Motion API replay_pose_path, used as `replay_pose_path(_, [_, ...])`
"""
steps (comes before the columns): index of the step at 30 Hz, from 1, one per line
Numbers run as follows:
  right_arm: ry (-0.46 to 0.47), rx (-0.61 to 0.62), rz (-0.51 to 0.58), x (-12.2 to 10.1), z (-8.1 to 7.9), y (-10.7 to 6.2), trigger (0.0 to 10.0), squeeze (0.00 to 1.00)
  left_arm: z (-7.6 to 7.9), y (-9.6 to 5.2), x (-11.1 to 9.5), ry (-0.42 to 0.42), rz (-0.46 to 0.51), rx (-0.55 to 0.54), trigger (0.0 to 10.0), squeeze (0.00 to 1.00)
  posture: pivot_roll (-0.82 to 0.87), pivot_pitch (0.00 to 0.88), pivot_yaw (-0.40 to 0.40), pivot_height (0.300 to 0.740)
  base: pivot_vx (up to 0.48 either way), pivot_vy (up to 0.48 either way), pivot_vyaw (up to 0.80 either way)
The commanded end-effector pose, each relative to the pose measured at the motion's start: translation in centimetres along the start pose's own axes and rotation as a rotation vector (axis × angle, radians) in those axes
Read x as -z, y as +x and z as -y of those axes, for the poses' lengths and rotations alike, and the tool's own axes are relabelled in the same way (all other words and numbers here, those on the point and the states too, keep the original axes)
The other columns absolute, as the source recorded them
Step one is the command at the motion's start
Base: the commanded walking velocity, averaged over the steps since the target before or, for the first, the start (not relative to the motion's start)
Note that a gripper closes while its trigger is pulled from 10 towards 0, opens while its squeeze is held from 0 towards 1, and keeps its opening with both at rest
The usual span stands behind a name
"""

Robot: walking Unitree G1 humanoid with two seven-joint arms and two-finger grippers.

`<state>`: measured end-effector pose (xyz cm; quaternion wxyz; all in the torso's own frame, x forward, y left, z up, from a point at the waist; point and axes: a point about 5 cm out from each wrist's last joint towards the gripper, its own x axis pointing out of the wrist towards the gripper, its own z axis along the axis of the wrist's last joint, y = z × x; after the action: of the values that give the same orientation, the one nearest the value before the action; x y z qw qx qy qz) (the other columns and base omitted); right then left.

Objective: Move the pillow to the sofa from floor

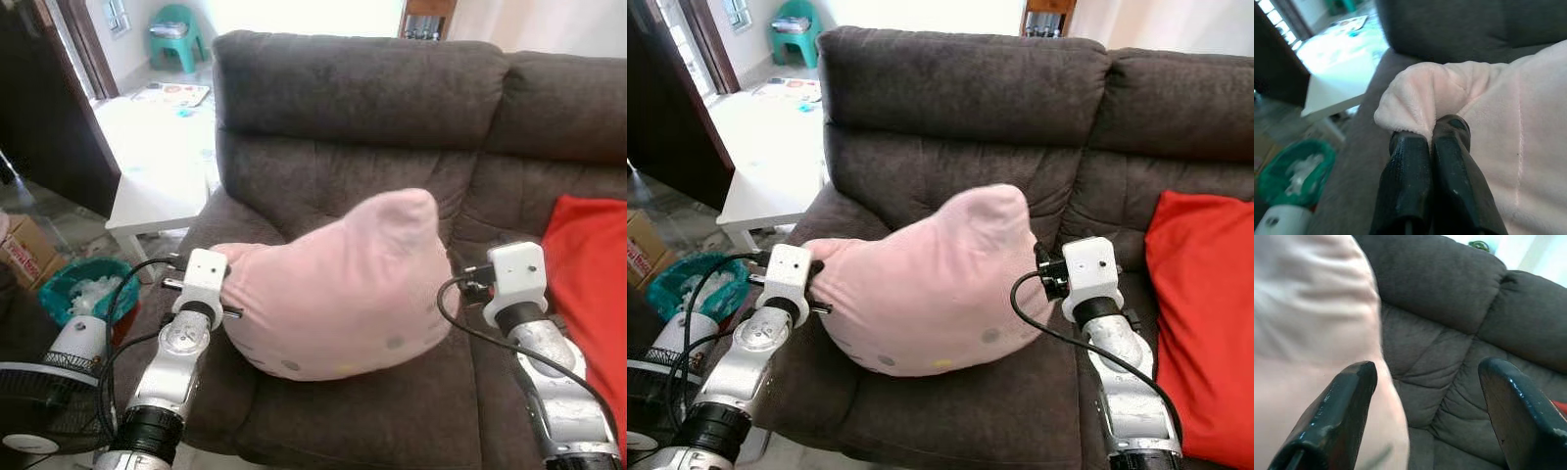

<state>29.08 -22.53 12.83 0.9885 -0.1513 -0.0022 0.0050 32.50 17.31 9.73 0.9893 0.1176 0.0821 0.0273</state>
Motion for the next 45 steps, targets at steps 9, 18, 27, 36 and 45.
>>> replay_pose_path(9, [0.026, 0.045, -0.102, 3.0, -0.5, -0.8, 10.0, 0.0, -3.1, 0.0, -0.8, -0.141, 0.033, -0.322, 10.0, 0.0, 0.02, 0.02, -0.012, 0.74, 0.0, 0.0, 0.0])
replay_pose_path(18, [0.052, 0.054, -0.262, 7.6, -1.7, -2.6, 10.0, 0.0, -6.7, -1.1, 1.0, -0.221, -0.015, -0.586, 10.0, 0.0, 0.02, 0.02, -0.013, 0.74, 0.0, 0.0, 0.0])
replay_pose_path(27, [0.082, 0.035, -0.525, 14.1, -4.5, -6.7, 10.0, 0.0, -0.5, 0.1, 0.2, -0.286, 0.036, -0.095, 10.0, 0.0, 0.03, 0.02, -0.016, 0.74, 0.0, 0.0, 0.0])
replay_pose_path(36, [0.093, 0.002, -0.7, 17.6, -6.8, -10.5, 10.0, 0.0, 0.7, 0.4, 0.0, -0.286, 0.046, 0.028, 10.0, 0.0, 0.02, 0.02, -0.017, 0.74, 0.0, 0.0, 0.0])
replay_pose_path(45, [0.131, -0.031, -0.864, 19.8, -8.8, -14.3, 10.0, 0.0, -3.9, 0.4, 1.0, -0.321, 0.011, -0.341, 10.0, 0.0, 0.02, 0.016, -0.019, 0.74, 0.0, 0.0, 0.0])
